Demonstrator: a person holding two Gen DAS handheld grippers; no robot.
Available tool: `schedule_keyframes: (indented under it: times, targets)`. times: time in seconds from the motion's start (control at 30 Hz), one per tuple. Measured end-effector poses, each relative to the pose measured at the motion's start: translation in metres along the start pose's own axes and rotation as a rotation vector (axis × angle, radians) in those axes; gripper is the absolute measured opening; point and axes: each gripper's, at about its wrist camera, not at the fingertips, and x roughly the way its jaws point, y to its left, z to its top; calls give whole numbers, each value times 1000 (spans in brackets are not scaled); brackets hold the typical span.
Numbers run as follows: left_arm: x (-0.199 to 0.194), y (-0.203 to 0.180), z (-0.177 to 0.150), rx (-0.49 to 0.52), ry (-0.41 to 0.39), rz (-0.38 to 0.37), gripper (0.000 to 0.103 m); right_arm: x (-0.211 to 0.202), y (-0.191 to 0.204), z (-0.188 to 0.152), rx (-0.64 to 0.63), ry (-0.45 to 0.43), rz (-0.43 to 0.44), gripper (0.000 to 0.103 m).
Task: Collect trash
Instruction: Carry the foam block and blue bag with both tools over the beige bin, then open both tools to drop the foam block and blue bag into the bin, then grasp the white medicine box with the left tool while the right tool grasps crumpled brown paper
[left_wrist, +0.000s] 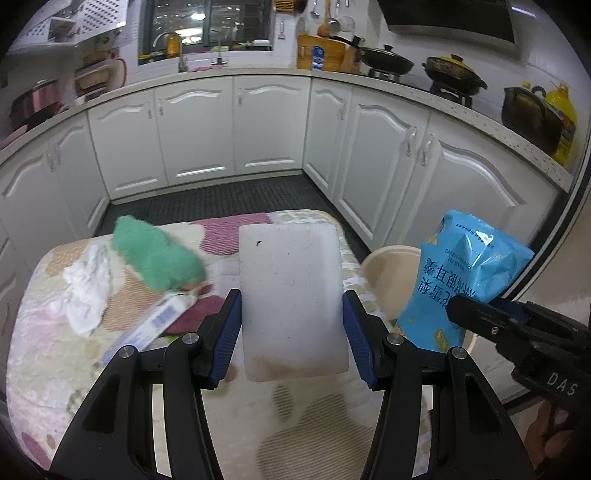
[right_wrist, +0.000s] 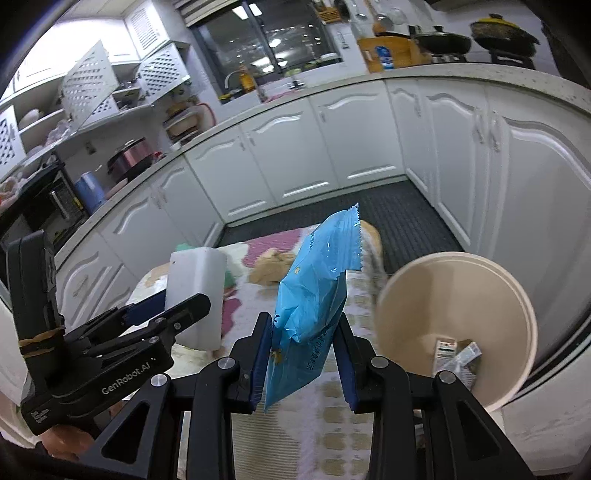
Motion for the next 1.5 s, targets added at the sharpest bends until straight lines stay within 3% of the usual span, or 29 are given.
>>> schedule_keyframes:
  times: [0.57, 1.17, 1.23, 1.27, 1.33, 1.5]
  targets:
    - [64, -68, 17, 51, 87, -81, 53, 2, -68, -3, 42, 26, -175, 32]
    - [127, -113, 20, 81, 190, -134, 57, 27, -133, -8, 111, 97, -284, 32]
    - [130, -114, 19, 84, 197, -130, 63, 32, -139, -10, 119, 113, -292, 39]
    - [131, -113, 18, 88, 197, -133, 67, 34, -140, -9, 121, 114, -303, 51]
    - [131, -114, 17, 94, 197, -143, 70, 37, -145, -10, 125, 114, -320, 62]
    - [128, -109, 16, 96, 202, -138, 70, 36, -149, -14, 149, 116, -330, 62]
